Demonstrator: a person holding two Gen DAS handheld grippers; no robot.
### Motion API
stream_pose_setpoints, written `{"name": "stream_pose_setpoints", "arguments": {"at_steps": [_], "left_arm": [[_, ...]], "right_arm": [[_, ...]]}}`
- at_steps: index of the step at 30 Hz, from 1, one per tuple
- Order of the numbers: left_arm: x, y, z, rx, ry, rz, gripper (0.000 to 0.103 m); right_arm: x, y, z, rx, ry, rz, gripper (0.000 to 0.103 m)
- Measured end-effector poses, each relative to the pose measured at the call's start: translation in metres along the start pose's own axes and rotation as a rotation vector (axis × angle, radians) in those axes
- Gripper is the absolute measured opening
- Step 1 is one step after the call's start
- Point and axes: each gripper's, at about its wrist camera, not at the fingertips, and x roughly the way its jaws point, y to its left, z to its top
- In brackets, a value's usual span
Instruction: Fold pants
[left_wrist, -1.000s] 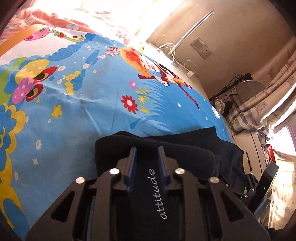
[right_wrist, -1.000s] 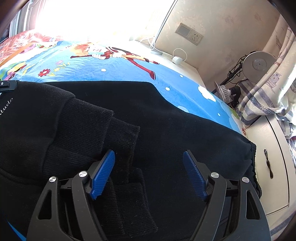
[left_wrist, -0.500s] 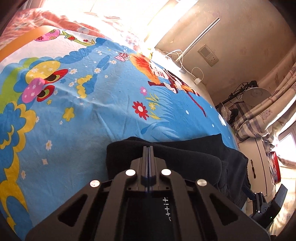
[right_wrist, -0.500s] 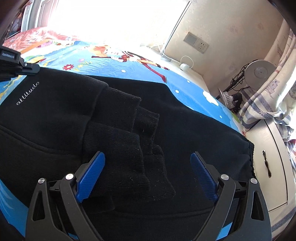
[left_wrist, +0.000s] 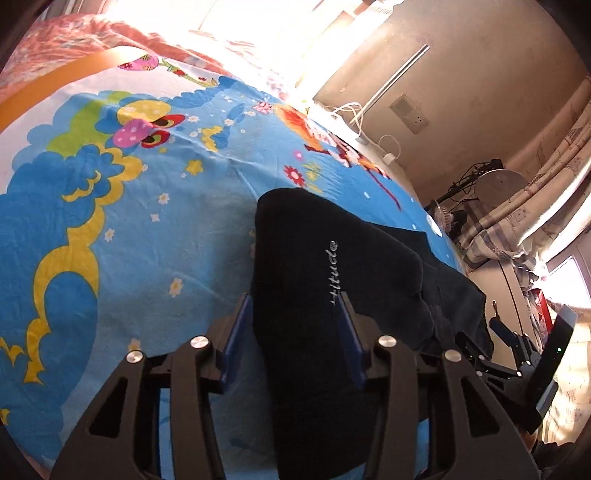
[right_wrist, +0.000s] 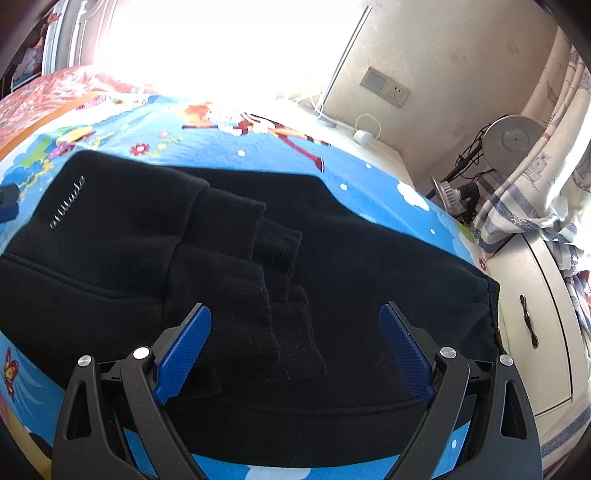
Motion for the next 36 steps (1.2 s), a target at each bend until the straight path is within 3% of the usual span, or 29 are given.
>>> {"name": "stream_pose_setpoints", "arguments": {"at_steps": [2, 3, 5, 6, 7, 9, 12, 13, 15, 16, 17, 18, 20, 22, 25, 26, 27, 28, 29, 36], "left_arm": [[-0.012, -0.012, -0.010, 0.017, -0.013, -0.133, 0.052], [-0.014, -0.019, -0.016, 0.040, -0.013, -0.152, 0.052], [-0.006, -0.026, -0.030, 0.080, 0.027, -0.127, 0.052], [0.004, -0.022, -0.037, 0.079, 0.056, -0.060, 0.052], [0.011, -0.016, -0.042, 0.068, 0.061, -0.022, 0.039], [0.005, -0.010, -0.045, 0.033, 0.030, -0.043, 0.038], [-0.008, -0.019, -0.045, 0.034, 0.009, 0.002, 0.039], [-0.015, -0.025, -0.047, 0.053, -0.011, -0.011, 0.043], [-0.028, -0.035, -0.055, 0.073, -0.039, -0.117, 0.046], [-0.028, -0.036, -0.059, 0.066, -0.035, -0.132, 0.049], [-0.021, -0.032, -0.063, 0.053, -0.008, -0.093, 0.049], [-0.014, -0.025, -0.068, 0.037, 0.013, -0.080, 0.038], [-0.016, -0.011, -0.069, -0.029, -0.004, -0.123, 0.030], [-0.016, -0.005, -0.066, -0.054, 0.011, -0.101, 0.014], [-0.016, -0.009, -0.063, -0.032, 0.031, -0.084, 0.013], [-0.018, -0.008, -0.059, -0.035, 0.034, -0.089, 0.014], [-0.022, -0.008, -0.053, -0.040, 0.021, -0.089, 0.026], [-0.028, -0.007, -0.045, -0.039, -0.007, -0.062, 0.051], [-0.032, -0.006, -0.035, -0.034, -0.033, -0.024, 0.057], [0.008, 0.011, 0.040, -0.022, -0.011, -0.035, 0.058]], "right_arm": [[0.012, 0.003, -0.007, -0.014, 0.015, -0.013, 0.088], [0.010, 0.004, -0.008, -0.023, 0.008, -0.020, 0.088], [0.006, 0.003, -0.005, -0.025, 0.012, -0.016, 0.088], [0.003, 0.000, -0.004, -0.009, 0.011, -0.004, 0.088], [-0.002, -0.004, -0.003, 0.012, 0.004, 0.010, 0.088], [-0.009, -0.009, 0.000, 0.031, -0.024, 0.008, 0.088], [-0.002, -0.013, 0.002, 0.043, -0.002, -0.005, 0.088], [0.005, -0.012, 0.000, 0.036, 0.022, -0.010, 0.088], [0.022, -0.009, -0.006, 0.025, 0.076, -0.004, 0.088], [0.023, -0.011, -0.008, 0.036, 0.066, -0.001, 0.090], [0.023, -0.012, -0.008, 0.038, 0.072, 0.003, 0.090], [0.023, -0.012, -0.007, 0.037, 0.076, 0.005, 0.090], [0.023, -0.011, -0.007, 0.031, 0.072, 0.002, 0.090], [0.023, -0.011, -0.007, 0.035, 0.070, -0.005, 0.090], [0.023, -0.011, -0.008, 0.035, 0.070, -0.004, 0.090], [0.024, -0.012, -0.008, 0.039, 0.072, 0.000, 0.091], [0.024, -0.012, -0.008, 0.040, 0.073, 0.002, 0.091], [0.024, -0.012, -0.009, 0.040, 0.072, 0.002, 0.091], [0.024, -0.012, -0.009, 0.039, 0.071, 0.001, 0.091], [0.024, -0.013, -0.009, 0.038, 0.073, 0.000, 0.091]]}}
